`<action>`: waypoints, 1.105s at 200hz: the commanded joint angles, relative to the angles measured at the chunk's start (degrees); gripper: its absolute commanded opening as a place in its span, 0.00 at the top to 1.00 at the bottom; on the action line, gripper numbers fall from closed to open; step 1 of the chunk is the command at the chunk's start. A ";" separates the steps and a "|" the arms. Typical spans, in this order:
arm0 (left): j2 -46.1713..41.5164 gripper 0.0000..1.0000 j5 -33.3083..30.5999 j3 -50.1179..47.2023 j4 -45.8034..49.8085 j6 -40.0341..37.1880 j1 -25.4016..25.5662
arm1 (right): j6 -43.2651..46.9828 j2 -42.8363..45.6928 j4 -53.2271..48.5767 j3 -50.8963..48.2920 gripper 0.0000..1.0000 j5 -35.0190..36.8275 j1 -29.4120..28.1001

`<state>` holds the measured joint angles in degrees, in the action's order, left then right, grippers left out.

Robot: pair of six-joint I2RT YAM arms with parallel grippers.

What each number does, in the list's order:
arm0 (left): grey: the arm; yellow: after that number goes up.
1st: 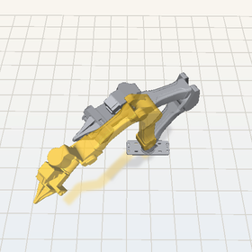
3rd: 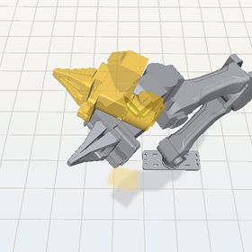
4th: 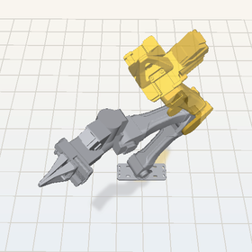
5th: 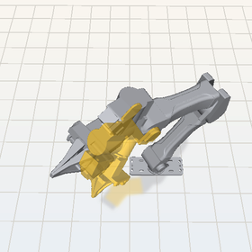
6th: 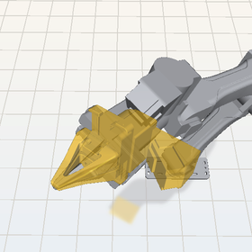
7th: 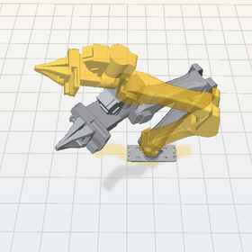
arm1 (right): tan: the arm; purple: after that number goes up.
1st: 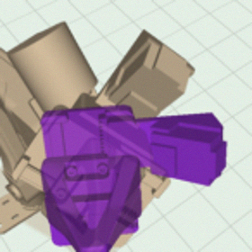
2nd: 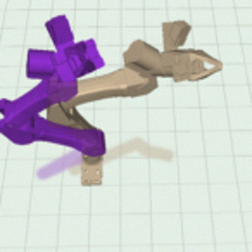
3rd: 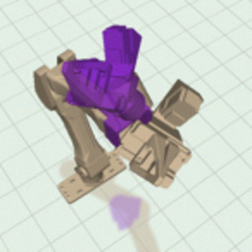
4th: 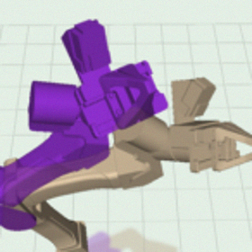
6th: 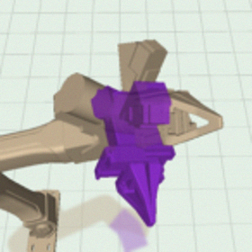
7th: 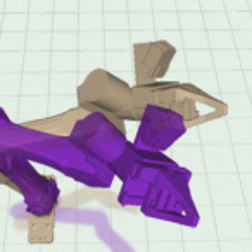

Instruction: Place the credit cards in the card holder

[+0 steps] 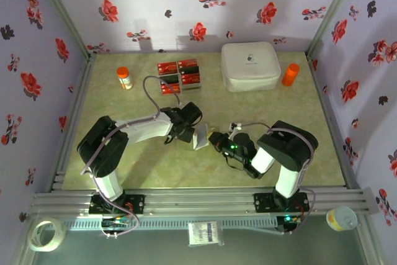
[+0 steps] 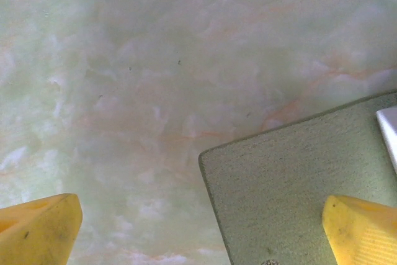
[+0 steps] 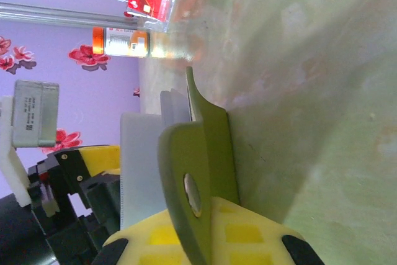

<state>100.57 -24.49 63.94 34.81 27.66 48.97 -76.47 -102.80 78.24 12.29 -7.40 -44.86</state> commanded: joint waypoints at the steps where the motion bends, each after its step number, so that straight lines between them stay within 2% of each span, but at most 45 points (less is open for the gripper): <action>1: 1.63 0.00 -1.76 1.36 1.41 -0.63 0.16 | 1.02 -0.44 1.22 -1.42 0.89 2.78 -0.79; 12: 1.72 0.00 -1.81 1.19 1.23 -0.70 0.12 | 0.94 0.19 1.23 -1.87 0.77 3.20 -0.80; 32: 1.82 0.00 -1.83 0.66 0.81 -0.75 -0.01 | 1.06 2.48 0.68 -2.89 0.65 4.04 -0.72; 62: 1.73 0.00 -2.04 -0.15 0.24 -1.01 -0.50 | 2.36 10.06 -7.38 -3.59 0.61 6.07 -0.58; 89: 1.23 0.00 -2.21 -1.17 -0.77 -1.38 -0.92 | 5.69 23.86 -26.89 -2.09 0.61 8.87 -0.67; 100: 0.89 0.00 -2.17 -1.69 -1.23 -1.51 -1.08 | 8.68 31.13 -39.08 0.45 0.63 10.25 -0.86; 116: 0.41 0.00 -2.30 -2.40 -1.93 -1.64 -1.20 | 13.24 40.26 -56.38 5.12 0.72 12.70 -1.00; 128: -0.09 0.00 -2.29 -3.17 -2.86 -1.89 -1.23 | 16.15 44.89 -65.54 8.28 0.76 14.58 -0.99; 144: -0.58 0.00 -2.36 -3.97 -3.71 -2.06 -1.34 | 19.92 47.80 -72.79 11.93 0.82 15.20 -0.85; 166: -1.09 0.00 -2.45 -5.00 -5.07 -2.34 -1.42 | 22.68 45.54 -74.60 15.53 0.89 12.60 -0.88; 198: -2.02 0.00 -2.75 -6.06 -6.34 -2.56 -1.49 | 23.46 36.92 -68.45 18.11 0.98 6.79 -1.40; 221: -2.80 0.00 -3.00 -6.50 -6.71 -2.66 -1.42 | 24.10 31.72 -66.31 20.70 1.00 5.33 -3.20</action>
<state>99.98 -25.15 58.70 28.64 26.33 48.07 -55.16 -67.31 11.53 29.65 1.02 -46.26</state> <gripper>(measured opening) 0.998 0.063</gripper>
